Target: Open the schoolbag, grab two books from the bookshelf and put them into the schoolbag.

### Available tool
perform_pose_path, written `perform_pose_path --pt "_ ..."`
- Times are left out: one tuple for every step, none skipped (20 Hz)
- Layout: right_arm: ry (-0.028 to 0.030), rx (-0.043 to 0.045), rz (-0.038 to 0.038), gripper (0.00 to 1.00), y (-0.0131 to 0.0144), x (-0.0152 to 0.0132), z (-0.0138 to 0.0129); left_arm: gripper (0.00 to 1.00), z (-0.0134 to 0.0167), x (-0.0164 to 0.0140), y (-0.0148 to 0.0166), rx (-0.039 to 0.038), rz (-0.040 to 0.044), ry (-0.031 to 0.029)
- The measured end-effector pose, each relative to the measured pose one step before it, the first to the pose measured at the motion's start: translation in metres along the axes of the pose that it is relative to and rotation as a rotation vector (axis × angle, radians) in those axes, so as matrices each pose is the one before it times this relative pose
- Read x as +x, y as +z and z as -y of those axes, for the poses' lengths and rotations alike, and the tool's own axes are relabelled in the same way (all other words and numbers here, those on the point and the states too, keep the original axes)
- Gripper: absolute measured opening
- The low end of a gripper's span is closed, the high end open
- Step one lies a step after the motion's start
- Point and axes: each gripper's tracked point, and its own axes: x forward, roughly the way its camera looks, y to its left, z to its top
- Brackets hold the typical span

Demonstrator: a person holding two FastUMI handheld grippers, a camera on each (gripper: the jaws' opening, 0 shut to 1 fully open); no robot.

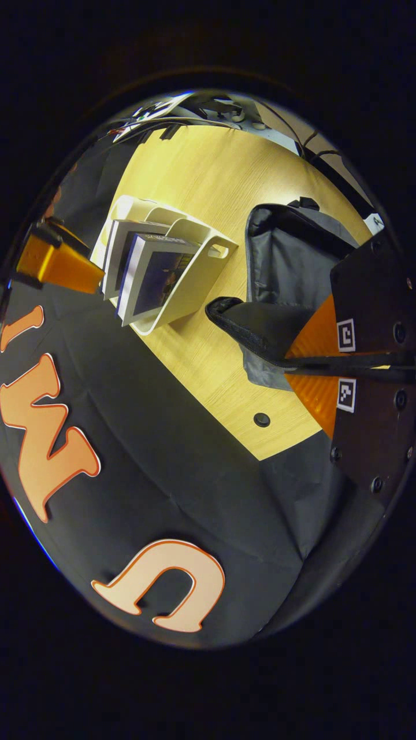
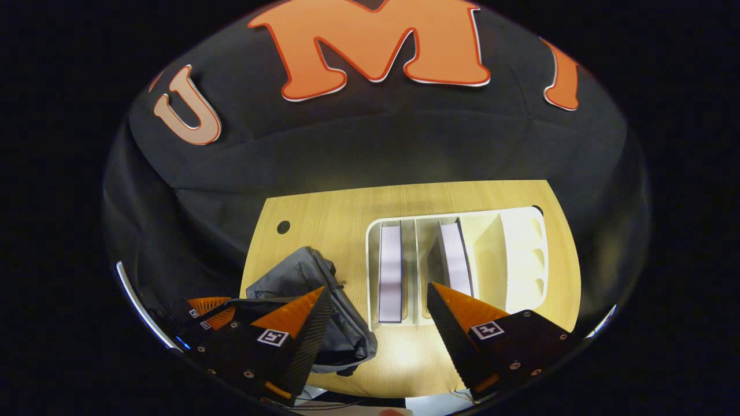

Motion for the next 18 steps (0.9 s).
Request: perform_pose_path --pt "-0.00542 -0.00091 -0.0253 0.98 0.00263 0.01138 0.00057 0.03 -0.00099 0.00133 -0.00096 -0.00754 -0.01009 0.00056" --pt "-0.00395 0.00598 -0.01936 0.98 0.003 0.01097 -0.00069 0.03 -0.0011 0.00065 -0.0013 -0.00719 -0.00597 0.00003" --pt "-0.00614 0.00931 -0.02089 0.98 0.0034 0.0117 0.00181 0.03 -0.00002 0.00076 -0.00018 -0.00774 -0.00773 -0.00344" --pt "-0.00837 0.00203 -0.02669 0.98 -0.00037 0.0128 0.00317 0.03 -0.00105 0.00069 -0.00056 -0.00766 -0.00457 -0.00296" --pt "-0.01791 0.00108 -0.03266 0.99 -0.00209 0.01321 0.00424 0.03 -0.00103 0.00075 -0.00036 -0.00547 -0.00544 -0.00102" --pt "-0.00794 -0.00746 -0.02629 0.98 -0.00235 0.01093 0.00164 0.03 -0.00082 0.00083 -0.0016 -0.00118 -0.00725 0.00119" --pt "-0.00905 -0.00867 -0.03112 0.98 -0.0037 0.01115 0.00107 0.03 -0.00103 0.00084 -0.00057 -0.00087 -0.00631 0.00352" --pt "-0.0106 -0.0041 -0.01614 0.99 -0.00058 0.00729 0.0009 0.03 0.00063 0.00158 -0.00194 -0.00262 -0.00524 -0.0007" --pt "-0.00487 -0.00541 -0.00814 0.99 0.00112 0.00604 -0.00109 0.03 0.00082 0.00139 -0.00066 -0.00439 -0.00687 -0.00298" --pt "-0.0015 -0.0041 -0.00837 0.98 -0.0006 0.0046 -0.00139 0.03 -0.00094 0.00129 -0.00132 -0.00489 -0.00325 -0.00109" --pt "-0.00193 -0.00121 -0.01135 0.95 -0.00029 0.00548 -0.00191 0.02 0.00031 0.00138 -0.00044 -0.00499 -0.00379 -0.002" --pt "-0.00003 0.00035 -0.00737 0.91 -0.0017 0.0035 -0.00121 0.02 -0.00052 -0.00035 -0.00102 -0.00584 -0.00286 0.00084" --pt "-0.00251 -0.00295 -0.00818 0.84 -0.00079 0.00415 -0.00146 0.02 -0.00041 0.00113 0.00148 -0.00443 0.00263 0.00385" --pt "-0.00136 -0.00433 -0.00618 0.81 -0.00251 0.00278 -0.00178 0.03 -0.00038 0.00023 -0.00075 -0.00438 -0.00122 0.00096" --pt "-0.00439 -0.00655 -0.00369 0.75 -0.00059 0.00256 -0.00066 0.03 0.0005 -0.00035 -0.00096 -0.00117 -0.00262 -0.00159" --pt "-0.01274 -0.00195 -0.00074 0.72 -0.00212 0.00372 0.00112 0.03 -0.0011 0.00079 -0.00018 -0.00011 -0.00005 -0.00036" --pt "-0.01685 -0.00131 0.00029 0.62 0.00021 0.0038 0.00216 0.03 -0.00022 0.00008 0.00002 0.00145 -0.00021 0.00084" --pt "-0.02078 0.00202 0.00163 0.56 -0.00035 0.00123 0.00479 0.02 0.00028 -0.00015 -0.00055 0.00031 0.0022 0.00313"
